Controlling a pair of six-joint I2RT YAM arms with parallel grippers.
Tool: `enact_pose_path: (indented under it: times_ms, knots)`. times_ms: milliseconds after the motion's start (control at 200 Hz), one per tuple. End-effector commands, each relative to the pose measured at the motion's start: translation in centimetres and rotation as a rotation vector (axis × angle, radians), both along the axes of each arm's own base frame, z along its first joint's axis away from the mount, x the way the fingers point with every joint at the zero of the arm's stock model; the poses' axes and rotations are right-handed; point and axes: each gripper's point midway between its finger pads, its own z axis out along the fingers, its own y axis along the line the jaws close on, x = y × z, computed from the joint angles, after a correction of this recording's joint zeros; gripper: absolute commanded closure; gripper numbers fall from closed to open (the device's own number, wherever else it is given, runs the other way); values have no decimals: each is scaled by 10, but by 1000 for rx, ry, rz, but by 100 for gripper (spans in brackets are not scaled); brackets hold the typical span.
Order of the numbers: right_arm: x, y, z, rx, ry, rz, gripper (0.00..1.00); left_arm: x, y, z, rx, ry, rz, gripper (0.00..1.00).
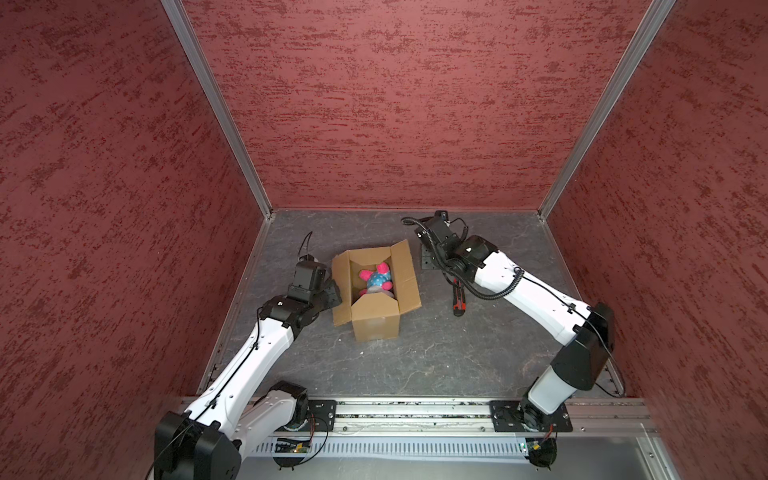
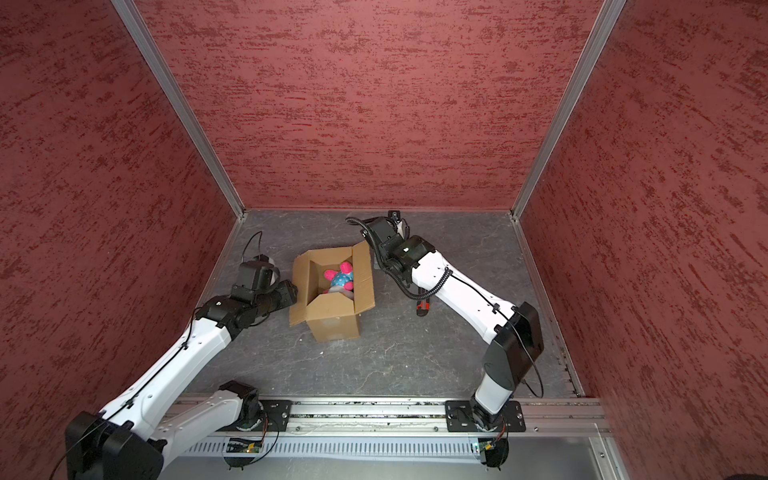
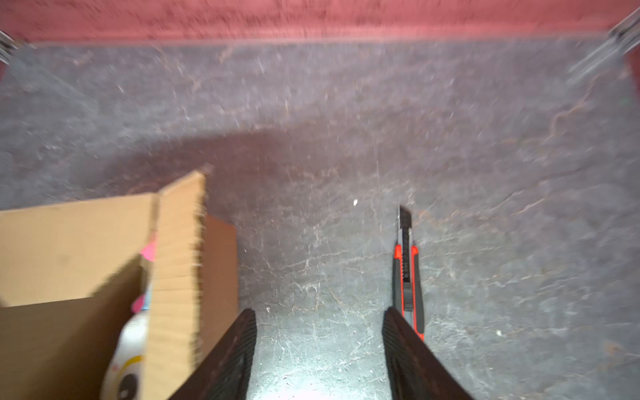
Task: Unpack the express box
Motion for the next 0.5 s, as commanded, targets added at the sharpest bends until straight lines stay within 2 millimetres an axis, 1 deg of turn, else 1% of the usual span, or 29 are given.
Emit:
enact_pose_path:
  times_ms: [0,75,155,215,361,496]
  knots:
    - [-7,-5,8,-124,-9,-7,39,5,-5,-1,-32,-11,-9,46]
    - [-6,5,13,-125,-17,17,39,6,-7,-3,-39,-8,-13,46]
    - [-5,17,9,-119,-11,52,38,6,-7,-5,-44,-3,-13,46]
    - [-3,24,2,-115,-1,65,37,6,-9,-6,-52,-2,-16,46]
    - [1,39,-24,-101,36,99,36,5,-10,-9,-65,2,-16,46]
    - [5,43,-47,-95,66,98,36,5,-12,-14,-76,8,-15,46]
